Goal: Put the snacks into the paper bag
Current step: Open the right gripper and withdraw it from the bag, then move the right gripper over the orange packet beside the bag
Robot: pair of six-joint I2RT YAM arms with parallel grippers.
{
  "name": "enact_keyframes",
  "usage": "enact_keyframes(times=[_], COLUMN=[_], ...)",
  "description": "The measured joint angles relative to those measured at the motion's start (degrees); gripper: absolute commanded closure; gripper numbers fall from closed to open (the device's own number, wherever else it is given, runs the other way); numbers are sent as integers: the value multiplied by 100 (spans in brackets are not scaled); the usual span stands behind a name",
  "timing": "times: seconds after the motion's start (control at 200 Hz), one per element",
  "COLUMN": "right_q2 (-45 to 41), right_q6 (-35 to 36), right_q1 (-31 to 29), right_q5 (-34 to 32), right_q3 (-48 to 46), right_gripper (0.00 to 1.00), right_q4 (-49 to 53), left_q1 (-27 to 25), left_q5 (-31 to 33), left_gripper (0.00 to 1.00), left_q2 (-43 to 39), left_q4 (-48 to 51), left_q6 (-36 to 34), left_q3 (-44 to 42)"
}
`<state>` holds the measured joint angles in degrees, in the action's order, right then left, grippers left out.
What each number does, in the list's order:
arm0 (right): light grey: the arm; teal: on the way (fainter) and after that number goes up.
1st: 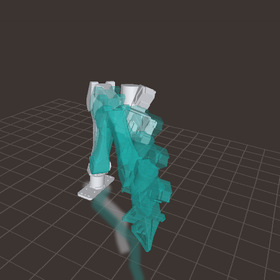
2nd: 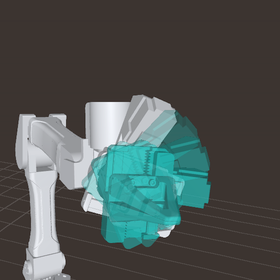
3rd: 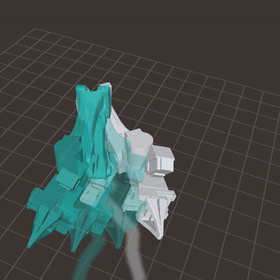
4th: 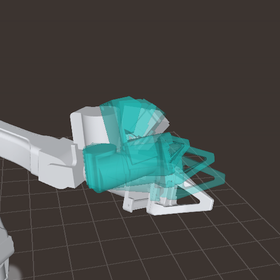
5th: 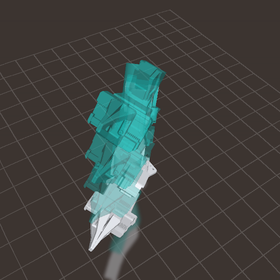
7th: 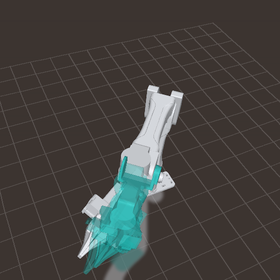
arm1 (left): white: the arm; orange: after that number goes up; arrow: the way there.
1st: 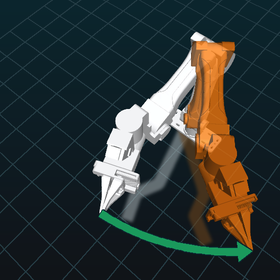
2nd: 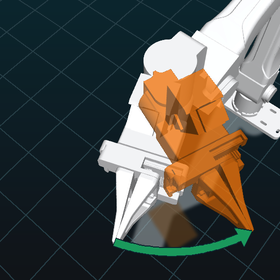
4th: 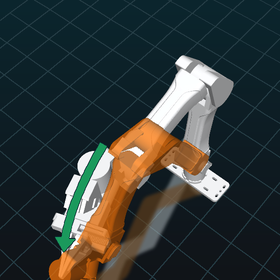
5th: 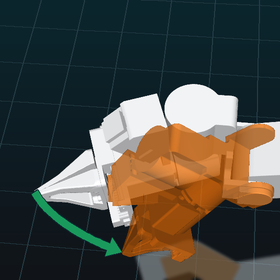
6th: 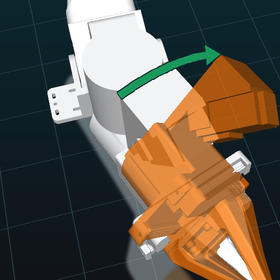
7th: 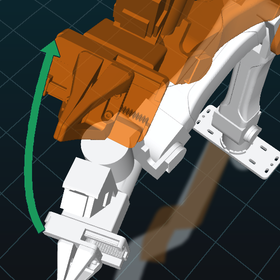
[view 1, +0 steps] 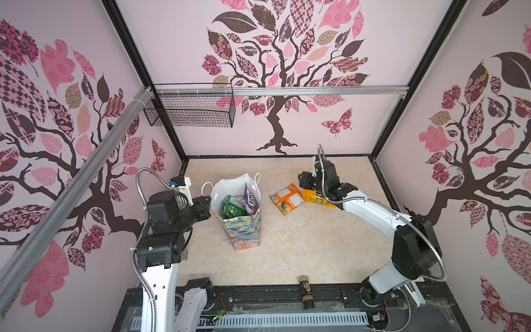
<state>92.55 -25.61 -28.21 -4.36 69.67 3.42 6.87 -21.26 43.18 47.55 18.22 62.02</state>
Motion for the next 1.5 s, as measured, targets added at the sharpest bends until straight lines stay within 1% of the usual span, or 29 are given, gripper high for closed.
enact_keyframes(times=[0.15, 0.355, 0.435, 0.53, 0.675, 0.815, 0.945, 1.005, 1.095, 1.32, 1.5], right_q2=[435, 1351, 1534, 1628, 1709, 1996, 2380, 2538, 2645, 2894, 3193], right_q6=[387, 1078, 1213, 1340, 1508, 1650, 1814, 1888, 1976, 2124, 2273], right_q1=[-197, -721, -848, -846, -804, -822, -949, -1021, -1104, -1222, -1303], right_q5=[4, -94, -48, -2, 133, 164, 142, 129, 120, 116, -66], right_q3=[590, 1613, 1722, 1731, 1755, 2094, 2503, 2680, 2776, 3064, 3311], right_gripper=[40, 37, 37, 36, 32, 30, 32, 36, 40, 38, 41], right_q4=[382, 1130, 1327, 1523, 1606, 1836, 2116, 2253, 2398, 2732, 2859], left_q1=[0, 0, 0, 0, 0, 0, 0, 0, 0, 0, 0], left_q5=[26, 35, 26, 13, -11, -44, -90, -114, -136, -195, -205], left_gripper=[97, 97, 97, 97, 97, 95, 95, 95, 95, 95, 95], left_q2=[-9, -31, -13, 17, 59, 72, 70, 85, 83, 79, 98], left_q4=[13, 11, 9, -35, -98, -114, -162, -162, -181, -210, -249], left_q6=[0, 22, 26, 39, 48, 48, 81, 83, 85, 107, 107], left_q3=[0, 0, 0, -13, -50, -50, -70, -70, -87, -107, -140])
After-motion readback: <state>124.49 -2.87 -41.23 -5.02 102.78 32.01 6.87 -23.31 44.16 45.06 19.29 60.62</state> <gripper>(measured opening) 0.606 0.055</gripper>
